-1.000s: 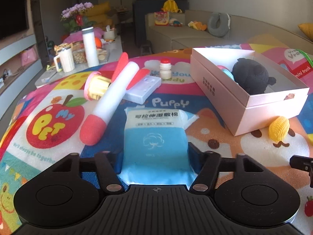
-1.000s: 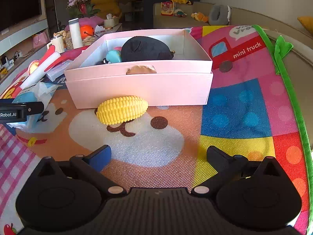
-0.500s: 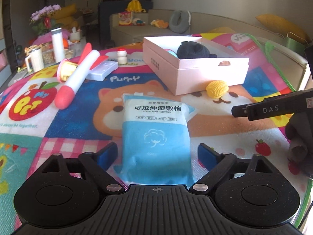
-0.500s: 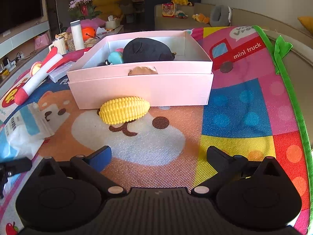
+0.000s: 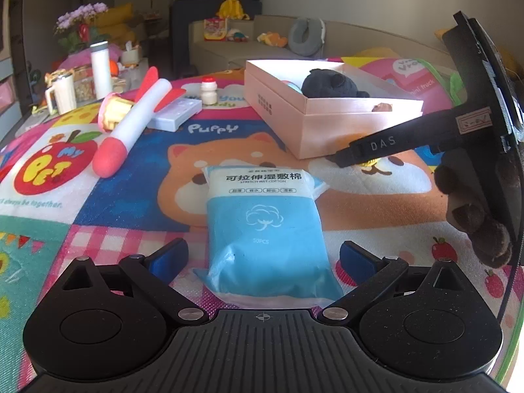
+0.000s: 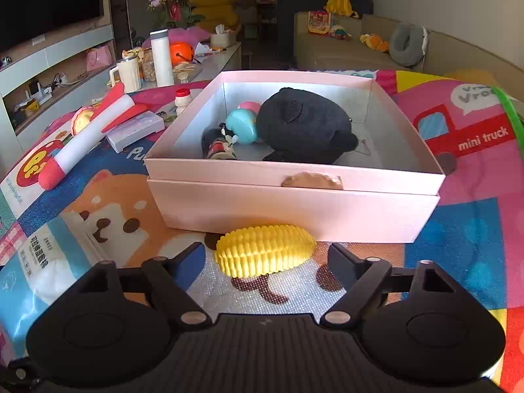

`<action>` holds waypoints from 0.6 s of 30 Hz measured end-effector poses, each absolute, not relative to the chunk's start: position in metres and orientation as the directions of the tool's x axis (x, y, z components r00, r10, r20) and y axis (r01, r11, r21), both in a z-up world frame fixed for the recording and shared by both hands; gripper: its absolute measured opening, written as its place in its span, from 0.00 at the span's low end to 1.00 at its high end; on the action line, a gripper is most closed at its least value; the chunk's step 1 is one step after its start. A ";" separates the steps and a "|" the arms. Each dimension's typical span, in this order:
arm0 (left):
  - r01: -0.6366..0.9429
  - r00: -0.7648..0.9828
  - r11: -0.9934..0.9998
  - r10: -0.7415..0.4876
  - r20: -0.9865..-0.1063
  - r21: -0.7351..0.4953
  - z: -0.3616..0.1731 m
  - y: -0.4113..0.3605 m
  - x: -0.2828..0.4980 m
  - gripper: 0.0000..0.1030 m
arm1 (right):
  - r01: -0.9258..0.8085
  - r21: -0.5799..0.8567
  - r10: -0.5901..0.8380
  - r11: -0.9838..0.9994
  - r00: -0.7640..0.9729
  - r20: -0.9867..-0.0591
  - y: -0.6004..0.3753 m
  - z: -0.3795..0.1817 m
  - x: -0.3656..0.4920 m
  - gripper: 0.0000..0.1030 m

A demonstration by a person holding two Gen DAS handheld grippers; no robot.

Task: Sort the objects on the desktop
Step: 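Grasp the corn toy again with the right gripper while the left grasps the blue wet-wipe pack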

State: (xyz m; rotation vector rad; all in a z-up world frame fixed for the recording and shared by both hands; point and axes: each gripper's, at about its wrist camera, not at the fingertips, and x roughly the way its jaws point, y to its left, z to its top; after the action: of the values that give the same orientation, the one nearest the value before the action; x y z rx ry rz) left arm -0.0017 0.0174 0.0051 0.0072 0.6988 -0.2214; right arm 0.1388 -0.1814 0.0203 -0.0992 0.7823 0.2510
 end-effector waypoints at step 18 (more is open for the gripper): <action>0.164 0.768 0.986 -0.130 -0.627 -0.003 0.015 -0.003 0.011 0.63 | -0.259 -0.074 0.134 0.963 0.699 -0.702 -0.224 0.048 0.028 0.64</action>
State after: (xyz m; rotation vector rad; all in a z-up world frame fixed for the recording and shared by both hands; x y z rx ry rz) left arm 0.0105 -0.0029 0.0155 0.0527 0.6765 -0.1592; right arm 0.0278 -0.2244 0.0478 -0.1718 0.7662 0.2203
